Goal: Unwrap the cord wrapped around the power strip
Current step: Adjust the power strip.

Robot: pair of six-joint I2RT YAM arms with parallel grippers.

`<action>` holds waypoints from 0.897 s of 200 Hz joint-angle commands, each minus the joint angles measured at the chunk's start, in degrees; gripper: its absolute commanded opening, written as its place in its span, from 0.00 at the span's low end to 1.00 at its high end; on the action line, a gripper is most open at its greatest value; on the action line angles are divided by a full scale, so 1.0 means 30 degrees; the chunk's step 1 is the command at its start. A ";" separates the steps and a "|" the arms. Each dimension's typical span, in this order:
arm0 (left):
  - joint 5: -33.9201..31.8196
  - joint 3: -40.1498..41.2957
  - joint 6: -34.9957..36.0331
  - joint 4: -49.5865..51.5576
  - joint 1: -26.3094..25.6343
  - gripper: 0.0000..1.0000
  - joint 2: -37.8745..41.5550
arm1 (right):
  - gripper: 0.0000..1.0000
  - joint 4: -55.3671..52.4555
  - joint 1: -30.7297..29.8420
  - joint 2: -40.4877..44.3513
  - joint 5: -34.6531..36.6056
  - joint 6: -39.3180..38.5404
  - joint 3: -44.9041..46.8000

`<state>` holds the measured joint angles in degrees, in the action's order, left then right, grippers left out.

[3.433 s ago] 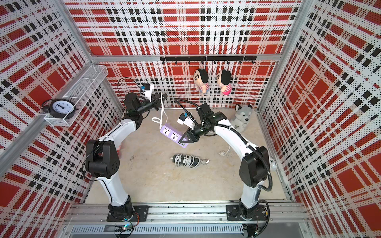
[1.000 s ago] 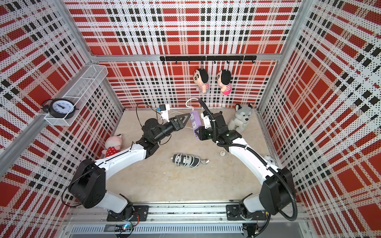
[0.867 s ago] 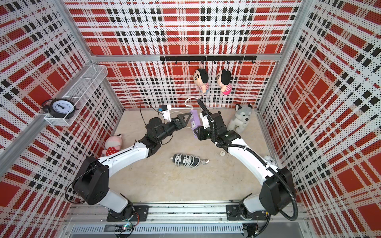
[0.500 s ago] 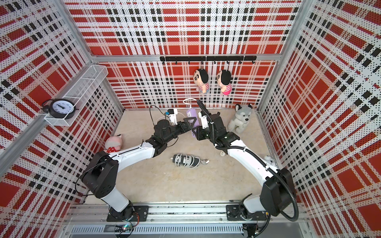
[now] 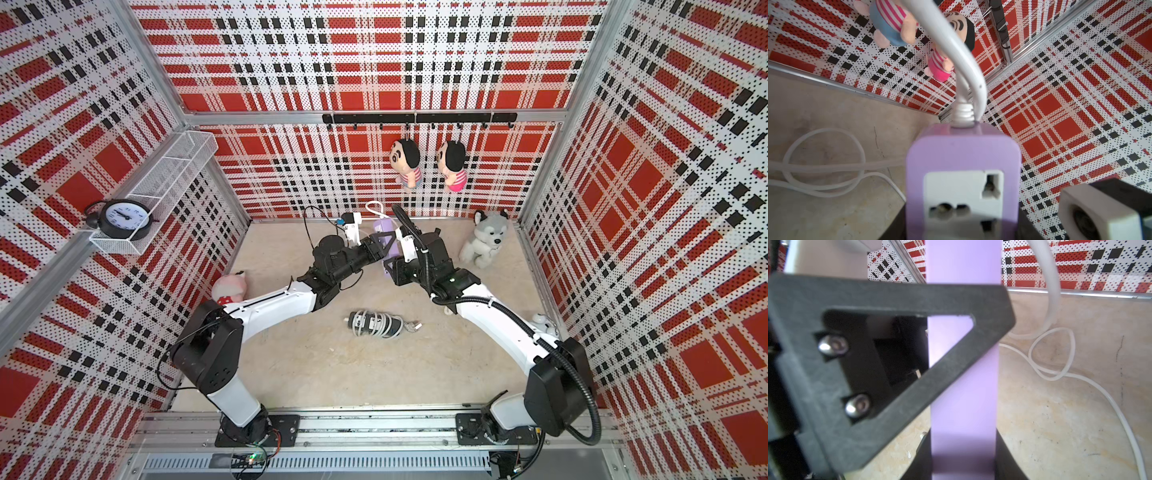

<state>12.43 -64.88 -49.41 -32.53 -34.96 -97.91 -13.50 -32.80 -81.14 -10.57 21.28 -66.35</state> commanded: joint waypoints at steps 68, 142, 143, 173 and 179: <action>0.2067 -0.0678 0.2498 0.2251 0.1562 0.00 0.0334 | 0.67 0.0508 0.0386 0.0757 -0.3113 -0.0677 -0.0249; 0.4718 -0.6148 1.1207 1.6173 0.4672 0.00 0.0264 | 0.71 -0.5582 0.3747 0.0015 0.0967 -0.1830 -0.1621; 0.4639 -0.6235 1.1377 1.6395 0.4691 0.00 0.0249 | 0.70 -0.5757 0.3765 -0.0121 0.1117 -0.1898 -0.1721; 0.1343 -0.7017 1.4035 2.0145 0.5872 0.00 0.0962 | 0.51 -0.6942 0.4361 -0.2880 0.3389 -0.2926 -0.2890; 0.0936 -0.6819 1.4173 2.0417 0.6336 0.00 0.1194 | 0.46 -0.6961 0.4592 -0.3308 0.3488 -0.2918 -0.2978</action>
<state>21.52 -85.34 -16.82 14.66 -19.11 -97.17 -27.22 -20.67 -85.97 -7.55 15.46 -74.41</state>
